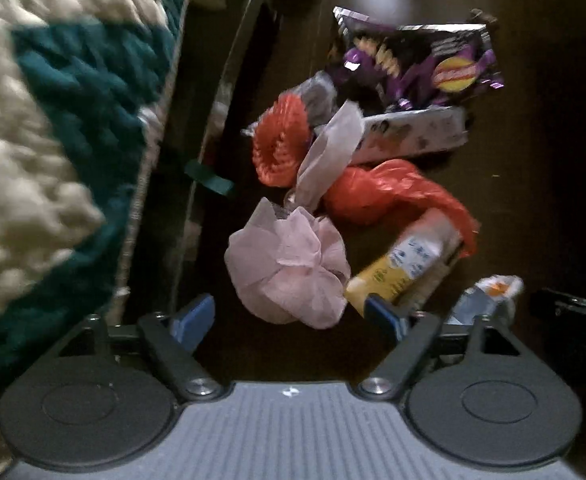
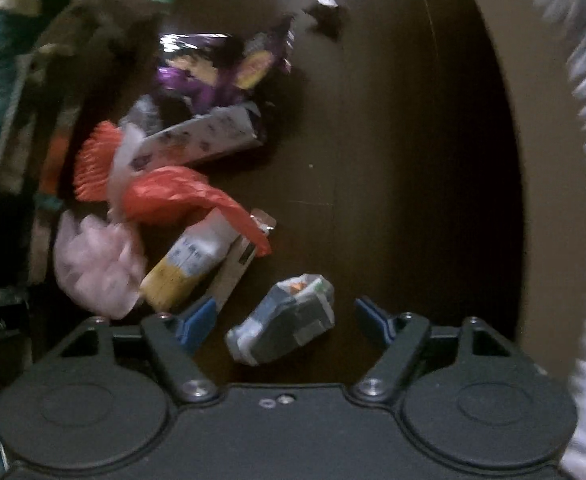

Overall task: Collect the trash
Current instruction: 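Grasp the white milk carton with the right tool while the left tool grasps the pink mesh sponge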

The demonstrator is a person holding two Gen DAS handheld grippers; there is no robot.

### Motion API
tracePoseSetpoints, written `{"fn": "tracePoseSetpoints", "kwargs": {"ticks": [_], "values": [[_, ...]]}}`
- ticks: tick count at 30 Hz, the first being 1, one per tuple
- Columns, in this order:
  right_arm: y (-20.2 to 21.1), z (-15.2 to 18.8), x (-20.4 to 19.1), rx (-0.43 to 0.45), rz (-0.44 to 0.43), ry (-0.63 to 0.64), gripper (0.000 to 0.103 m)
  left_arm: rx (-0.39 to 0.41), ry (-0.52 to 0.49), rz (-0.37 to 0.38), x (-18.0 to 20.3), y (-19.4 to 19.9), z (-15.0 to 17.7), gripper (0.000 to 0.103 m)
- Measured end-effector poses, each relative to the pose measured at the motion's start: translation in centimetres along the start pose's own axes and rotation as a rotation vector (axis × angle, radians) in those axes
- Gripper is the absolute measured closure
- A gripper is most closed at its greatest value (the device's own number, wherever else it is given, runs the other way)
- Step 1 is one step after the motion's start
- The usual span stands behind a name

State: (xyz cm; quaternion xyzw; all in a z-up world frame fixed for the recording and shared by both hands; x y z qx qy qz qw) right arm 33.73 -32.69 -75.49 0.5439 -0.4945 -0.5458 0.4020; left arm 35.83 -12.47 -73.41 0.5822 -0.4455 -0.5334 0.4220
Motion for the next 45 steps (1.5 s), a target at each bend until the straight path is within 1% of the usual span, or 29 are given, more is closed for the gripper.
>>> {"fn": "tracePoseSetpoints", "kwargs": {"ticks": [3, 5, 8, 11, 13, 14, 15, 16, 17, 18, 19, 20, 21, 24, 26, 29, 32, 35, 37, 39, 40, 41, 43, 44, 45], "values": [[-3.8, -0.8, 0.2, -0.045, -0.027, -0.073, 0.034, -0.024, 0.075, -0.006, -0.4, -3.1, -0.6, 0.021], [-5.8, -1.0, -0.1, -0.075, -0.043, -0.112, 0.035, -0.029, 0.116, -0.023, -0.9, -4.9, -0.9, 0.021], [-8.9, -1.2, -0.7, -0.107, -0.032, -0.141, 0.036, -0.066, 0.172, 0.002, -1.8, -7.5, -0.9, 0.021], [-11.2, -0.8, -1.0, -0.14, -0.016, -0.162, 0.036, -0.085, 0.197, 0.03, -2.2, -9.7, -1.1, 0.021], [-12.3, -0.5, -1.0, -0.15, -0.002, -0.171, 0.04, -0.093, 0.21, 0.05, -2.3, -10.7, -1.1, 0.023], [-12.7, -0.4, -1.0, -0.157, 0.005, -0.172, 0.048, -0.094, 0.215, 0.057, -2.3, -11.1, -1.1, 0.038], [-13.2, -0.3, -1.2, -0.166, 0.012, -0.168, 0.056, -0.101, 0.216, 0.068, -2.3, -11.4, -1.1, 0.056], [-13.4, -0.2, -1.3, -0.168, 0.02, -0.165, 0.059, -0.112, 0.217, 0.077, -2.3, -11.6, -1.1, 0.062], [-13.5, -0.1, -1.4, -0.166, 0.028, -0.164, 0.069, -0.119, 0.223, 0.084, -2.4, -11.8, -1.0, 0.068], [-13.6, 0.0, -1.5, -0.163, 0.032, -0.162, 0.083, -0.119, 0.228, 0.092, -2.5, -11.8, -0.8, 0.075], [-13.5, 0.1, -1.5, -0.159, 0.036, -0.162, 0.087, -0.119, 0.227, 0.1, -2.5, -11.8, -0.6, 0.078], [-13.5, 0.2, -1.4, -0.155, 0.043, -0.162, 0.094, -0.119, 0.221, 0.102, -2.6, -11.8, -0.6, 0.085], [-13.3, 0.3, -1.4, -0.149, 0.048, -0.158, 0.1, -0.122, 0.212, 0.096, -2.7, -11.6, -0.4, 0.089], [-11.8, 0.7, -2.0, -0.121, 0.053, -0.129, 0.102, -0.12, 0.197, 0.091, -2.8, -10.2, 0.0, 0.092], [-9.8, 1.0, -2.5, -0.101, 0.056, -0.098, 0.102, -0.119, 0.177, 0.077, -2.8, -8.7, 0.4, 0.096], [-6.0, 1.5, -3.3, -0.077, 0.058, -0.054, 0.102, -0.106, 0.155, 0.075, -3.4, -5.4, 1.0, 0.096], [-0.6, 1.6, -3.8, -0.05, 0.054, -0.025, 0.102, -0.081, 0.139, 0.076, -4.2, -1.0, 1.3, 0.096], [4.9, 1.4, -4.0, -0.009, 0.046, 0.021, 0.102, -0.055, 0.132, 0.094, -5.0, 3.4, 1.3, 0.098], [8.7, 1.1, -4.5, 0.023, 0.043, 0.062, 0.102, -0.043, 0.122, 0.123, -5.5, 5.5, 1.4, 0.098], [11.4, 1.4, -4.4, 0.03, 0.023, 0.098, 0.102, -0.043, 0.113, 0.182, -5.6, 6.7, 1.8, 0.097], [12.4, 1.3, -4.6, 0.035, 0.018, 0.114, 0.102, -0.041, 0.117, 0.199, -5.5, 6.7, 1.7, 0.097], [12.9, 1.5, -4.8, 0.043, 0.012, 0.128, 0.102, -0.04, 0.12, 0.2, -5.5, 6.6, 1.8, 0.096], [12.5, 1.7, -5.2, 0.05, 0.003, 0.144, 0.102, -0.036, 0.136, 0.19, -5.3, 5.4, 1.6, 0.09], [12.0, 1.7, -5.2, 0.048, -0.001, 0.14, 0.102, -0.034, 0.153, 0.193, -5.3, 4.3, 1.5, 0.08], [11.1, 1.8, -5.1, 0.045, -0.012, 0.134, 0.102, -0.028, 0.173, 0.2, -5.3, 3.4, 1.4, 0.066]]}}
Point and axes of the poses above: each gripper's, at about its wrist camera, not at the fingertips, and y roughly against the way its jaws point, x to its right, z to its underside, the point moved 1 cm from there along -y, roughly the way its jaws point, and after that the axes turned 4 degrees about -y, right-handed, at the moved point
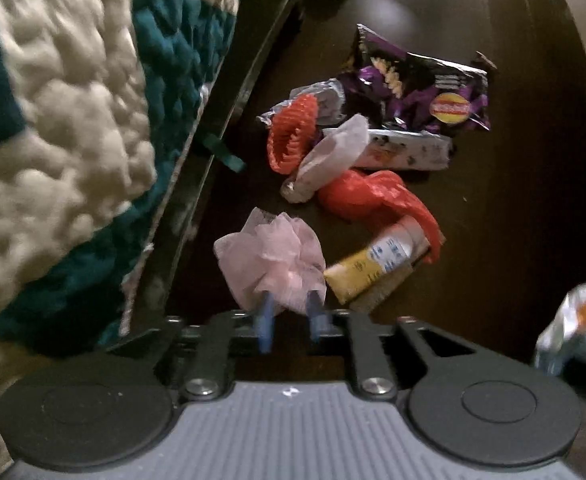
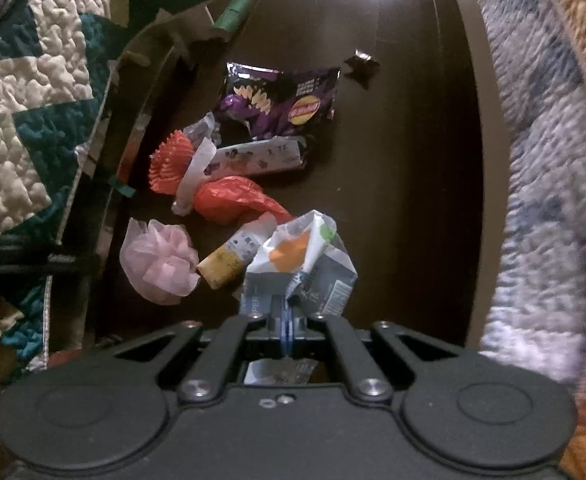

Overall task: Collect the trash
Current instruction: 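Grasp the white milk carton with the right tool while the left tool grasps the pink mesh sponge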

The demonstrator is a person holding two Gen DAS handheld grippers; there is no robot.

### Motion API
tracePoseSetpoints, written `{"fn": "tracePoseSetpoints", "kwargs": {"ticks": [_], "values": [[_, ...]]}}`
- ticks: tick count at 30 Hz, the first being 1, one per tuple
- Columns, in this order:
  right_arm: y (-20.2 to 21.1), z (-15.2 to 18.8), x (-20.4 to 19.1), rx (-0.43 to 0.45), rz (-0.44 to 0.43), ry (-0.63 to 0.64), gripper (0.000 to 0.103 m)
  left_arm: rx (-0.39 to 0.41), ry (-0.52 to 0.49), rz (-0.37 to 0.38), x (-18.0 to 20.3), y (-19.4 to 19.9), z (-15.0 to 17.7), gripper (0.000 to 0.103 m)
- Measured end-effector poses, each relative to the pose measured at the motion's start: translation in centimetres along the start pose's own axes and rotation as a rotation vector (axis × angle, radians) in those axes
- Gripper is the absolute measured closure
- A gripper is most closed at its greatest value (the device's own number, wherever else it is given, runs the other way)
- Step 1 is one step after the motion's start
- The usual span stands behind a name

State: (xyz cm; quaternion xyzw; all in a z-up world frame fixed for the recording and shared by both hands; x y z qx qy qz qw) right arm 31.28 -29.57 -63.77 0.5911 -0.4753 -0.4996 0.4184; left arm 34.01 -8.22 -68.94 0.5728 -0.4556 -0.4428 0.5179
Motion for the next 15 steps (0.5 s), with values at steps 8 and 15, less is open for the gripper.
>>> {"fn": "tracePoseSetpoints", "kwargs": {"ticks": [8, 15], "values": [[-6.0, 1.4, 0.2, -0.017, -0.05, 0.049, 0.102, 0.074, 0.098, -0.06, -0.3, -8.4, -1.8, 0.02], [-11.0, 2.1, 2.6, -0.045, -0.042, 0.05, 0.102, 0.007, 0.073, -0.136, 0.5, -17.4, -1.5, 0.02]]}}
Point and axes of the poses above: each gripper's, at about its wrist camera, not at the fingertips, and y roughly against the way its jaws point, x to its right, z to its underside, the point moved 1 cm from there along -y, roughly the way its jaws point, and after that the axes turned 4 degrees about -y, right-handed, at the moved point
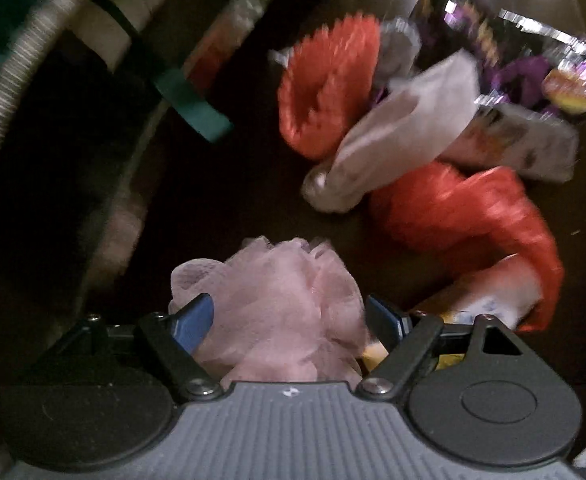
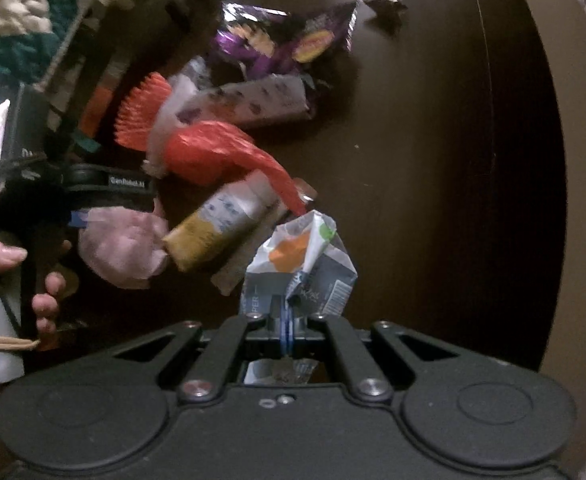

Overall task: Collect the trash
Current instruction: 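Grasp the white milk carton with the right tool while the left tool grasps the pink mesh sponge, then carry the carton and sponge with both tools over the dark green bin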

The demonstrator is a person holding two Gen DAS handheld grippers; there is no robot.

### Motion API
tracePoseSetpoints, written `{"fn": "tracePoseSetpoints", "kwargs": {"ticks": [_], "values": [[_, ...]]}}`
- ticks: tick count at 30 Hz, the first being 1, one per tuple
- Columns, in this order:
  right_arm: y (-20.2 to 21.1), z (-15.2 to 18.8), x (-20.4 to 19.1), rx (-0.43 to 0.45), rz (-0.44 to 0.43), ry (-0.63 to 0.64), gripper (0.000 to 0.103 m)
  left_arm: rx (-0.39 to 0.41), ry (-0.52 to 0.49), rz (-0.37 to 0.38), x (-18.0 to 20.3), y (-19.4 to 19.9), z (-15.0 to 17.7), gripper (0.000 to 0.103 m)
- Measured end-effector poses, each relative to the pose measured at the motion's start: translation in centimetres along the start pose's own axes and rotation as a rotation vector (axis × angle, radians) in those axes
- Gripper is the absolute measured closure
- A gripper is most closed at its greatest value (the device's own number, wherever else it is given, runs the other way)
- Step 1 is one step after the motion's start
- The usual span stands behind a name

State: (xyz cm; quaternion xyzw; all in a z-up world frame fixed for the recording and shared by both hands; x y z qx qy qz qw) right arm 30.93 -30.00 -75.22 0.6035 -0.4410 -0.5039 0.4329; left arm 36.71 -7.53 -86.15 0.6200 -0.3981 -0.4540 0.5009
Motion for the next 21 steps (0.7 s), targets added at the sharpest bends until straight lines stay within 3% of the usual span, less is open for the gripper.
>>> {"fn": "tracePoseSetpoints", "kwargs": {"ticks": [3, 4, 6, 8, 14, 17, 21], "values": [[-1.6, 0.1, 0.6, -0.006, 0.01, -0.001, 0.102, -0.025, -0.006, -0.018, -0.1, -1.9, 0.4, 0.025], [-1.9, 0.1, 0.7, -0.008, 0.012, -0.002, 0.102, -0.025, -0.004, -0.015, -0.2, -2.1, 0.5, 0.032], [-2.5, 0.2, 0.8, -0.011, 0.015, -0.003, 0.102, -0.045, -0.014, -0.025, -0.3, -2.5, 0.6, 0.063], [-2.8, 0.3, 0.7, -0.013, 0.019, -0.001, 0.102, -0.067, 0.001, -0.032, -0.7, -2.3, 0.7, 0.07], [-0.3, -0.1, -0.3, -0.012, 0.032, -0.032, 0.102, -0.059, -0.014, 0.0, -1.8, 4.3, 1.2, 0.072], [3.7, -0.6, -1.8, -0.004, 0.024, -0.021, 0.102, -0.051, -0.043, 0.028, -2.4, 10.9, 2.1, 0.072], [12.2, -1.8, -4.7, 0.051, 0.008, 0.037, 0.102, -0.013, -0.086, 0.069, -3.5, 21.2, 2.5, 0.072]]}}
Point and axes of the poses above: each gripper's, at about its wrist camera, not at the fingertips, and y roughly against the way its jaws point, x to its right, z to its underside, the point moved 1 cm from there along -y, roughly the way its jaws point, and after that the axes turned 4 degrees about -y, right-handed, at the moved point
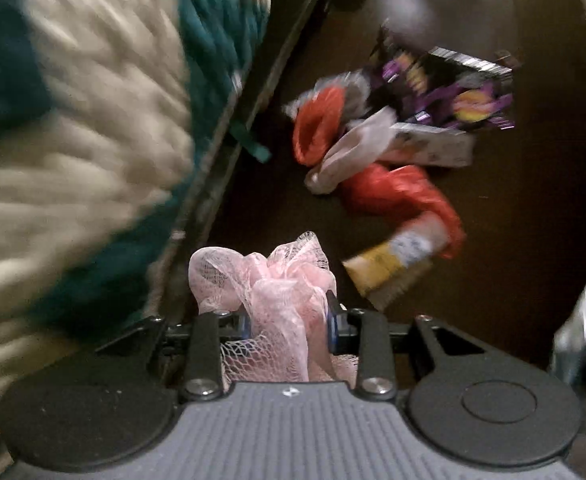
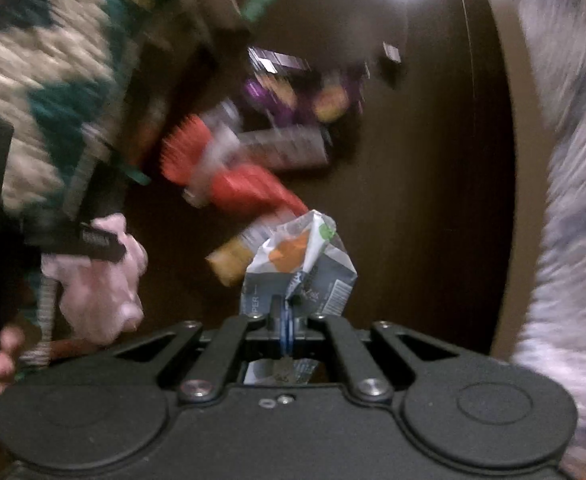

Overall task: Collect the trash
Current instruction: 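Carry the carton and sponge with both tools over the dark green bin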

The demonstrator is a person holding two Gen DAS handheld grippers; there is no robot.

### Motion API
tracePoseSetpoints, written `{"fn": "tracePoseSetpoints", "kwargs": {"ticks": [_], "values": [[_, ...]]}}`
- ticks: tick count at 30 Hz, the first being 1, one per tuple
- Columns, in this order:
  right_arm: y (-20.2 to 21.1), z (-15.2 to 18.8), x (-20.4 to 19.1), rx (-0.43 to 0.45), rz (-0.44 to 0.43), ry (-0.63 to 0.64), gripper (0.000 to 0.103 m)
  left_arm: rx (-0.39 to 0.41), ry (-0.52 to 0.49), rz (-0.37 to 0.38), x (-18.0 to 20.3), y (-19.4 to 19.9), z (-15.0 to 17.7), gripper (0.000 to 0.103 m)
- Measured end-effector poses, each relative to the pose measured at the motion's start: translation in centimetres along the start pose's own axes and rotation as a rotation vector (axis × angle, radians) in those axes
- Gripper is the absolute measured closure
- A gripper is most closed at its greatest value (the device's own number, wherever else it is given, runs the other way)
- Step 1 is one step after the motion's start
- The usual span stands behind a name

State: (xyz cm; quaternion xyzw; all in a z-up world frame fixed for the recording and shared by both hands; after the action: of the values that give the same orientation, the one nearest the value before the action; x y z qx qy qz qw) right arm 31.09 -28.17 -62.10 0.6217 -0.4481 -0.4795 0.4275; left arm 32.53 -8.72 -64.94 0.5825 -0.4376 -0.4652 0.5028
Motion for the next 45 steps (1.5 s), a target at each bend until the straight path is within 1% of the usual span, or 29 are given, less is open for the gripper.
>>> {"fn": "tracePoseSetpoints", "kwargs": {"ticks": [4, 7, 10, 13, 15, 17, 18, 21, 23, 26, 30, 32, 34, 36, 39, 41, 43, 45], "values": [[9.2, -1.9, -3.2, 0.052, -0.017, 0.074, 0.102, 0.055, -0.026, 0.027, -1.5, 10.5, 0.3, 0.072], [16.2, -3.0, -6.0, 0.083, -0.036, 0.134, 0.102, 0.09, -0.025, 0.049, -3.1, 18.1, 0.6, 0.072], [22.3, -4.0, -9.0, 0.124, -0.054, 0.192, 0.102, 0.139, -0.019, 0.058, -5.2, 24.7, 0.7, 0.072], [27.3, -4.9, -12.7, 0.15, -0.088, 0.255, 0.102, 0.199, -0.026, 0.068, -7.5, 31.3, 1.0, 0.072], [30.2, -5.7, -15.1, 0.166, -0.109, 0.296, 0.102, 0.237, -0.031, 0.072, -9.0, 35.0, 1.2, 0.072], [33.1, -6.7, -17.4, 0.188, -0.141, 0.316, 0.102, 0.263, -0.025, 0.041, -10.6, 38.4, 1.6, 0.072], [34.3, -7.0, -18.4, 0.197, -0.154, 0.326, 0.102, 0.271, -0.022, 0.037, -11.6, 39.9, 1.9, 0.072], [37.5, -8.0, -21.8, 0.235, -0.183, 0.373, 0.102, 0.298, 0.02, 0.033, -15.2, 43.7, 2.6, 0.072], [39.2, -8.4, -23.9, 0.241, -0.21, 0.393, 0.102, 0.32, 0.055, 0.038, -17.8, 45.9, 3.2, 0.072], [40.9, -8.7, -27.0, 0.244, -0.249, 0.425, 0.102, 0.346, 0.107, 0.037, -21.7, 48.2, 4.0, 0.072], [42.4, -8.9, -32.4, 0.248, -0.291, 0.497, 0.102, 0.38, 0.167, 0.014, -26.7, 49.6, 4.1, 0.072], [42.4, -9.3, -35.2, 0.249, -0.301, 0.533, 0.102, 0.407, 0.21, -0.001, -29.4, 50.1, 3.9, 0.072], [41.8, -10.0, -37.9, 0.247, -0.292, 0.556, 0.102, 0.429, 0.26, -0.032, -32.0, 50.2, 3.3, 0.072], [41.3, -10.6, -40.2, 0.232, -0.293, 0.559, 0.102, 0.44, 0.276, -0.017, -34.4, 50.2, 2.5, 0.072], [40.4, -11.3, -43.8, 0.218, -0.29, 0.604, 0.102, 0.434, 0.283, 0.003, -36.5, 49.1, 0.7, 0.072], [39.1, -11.7, -45.7, 0.208, -0.275, 0.641, 0.102, 0.429, 0.282, 0.0, -37.3, 48.3, 0.0, 0.072], [37.9, -11.9, -46.8, 0.201, -0.249, 0.637, 0.102, 0.405, 0.279, 0.005, -37.5, 47.1, -0.6, 0.072], [37.2, -11.7, -47.5, 0.189, -0.241, 0.639, 0.102, 0.393, 0.266, 0.013, -37.6, 46.4, -0.9, 0.072]]}}
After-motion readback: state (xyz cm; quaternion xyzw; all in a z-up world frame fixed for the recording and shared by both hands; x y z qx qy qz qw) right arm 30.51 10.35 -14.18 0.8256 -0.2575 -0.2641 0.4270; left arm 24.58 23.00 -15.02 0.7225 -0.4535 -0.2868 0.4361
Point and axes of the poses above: each gripper's, at about its wrist camera, not at the fingertips, and y roughly against the way its jaws point, x to its right, z to its underside, the point moved 1 cm from there along -y, roughly the way its jaws point, and after that the axes turned 4 degrees about -y, right-handed, at the moved point
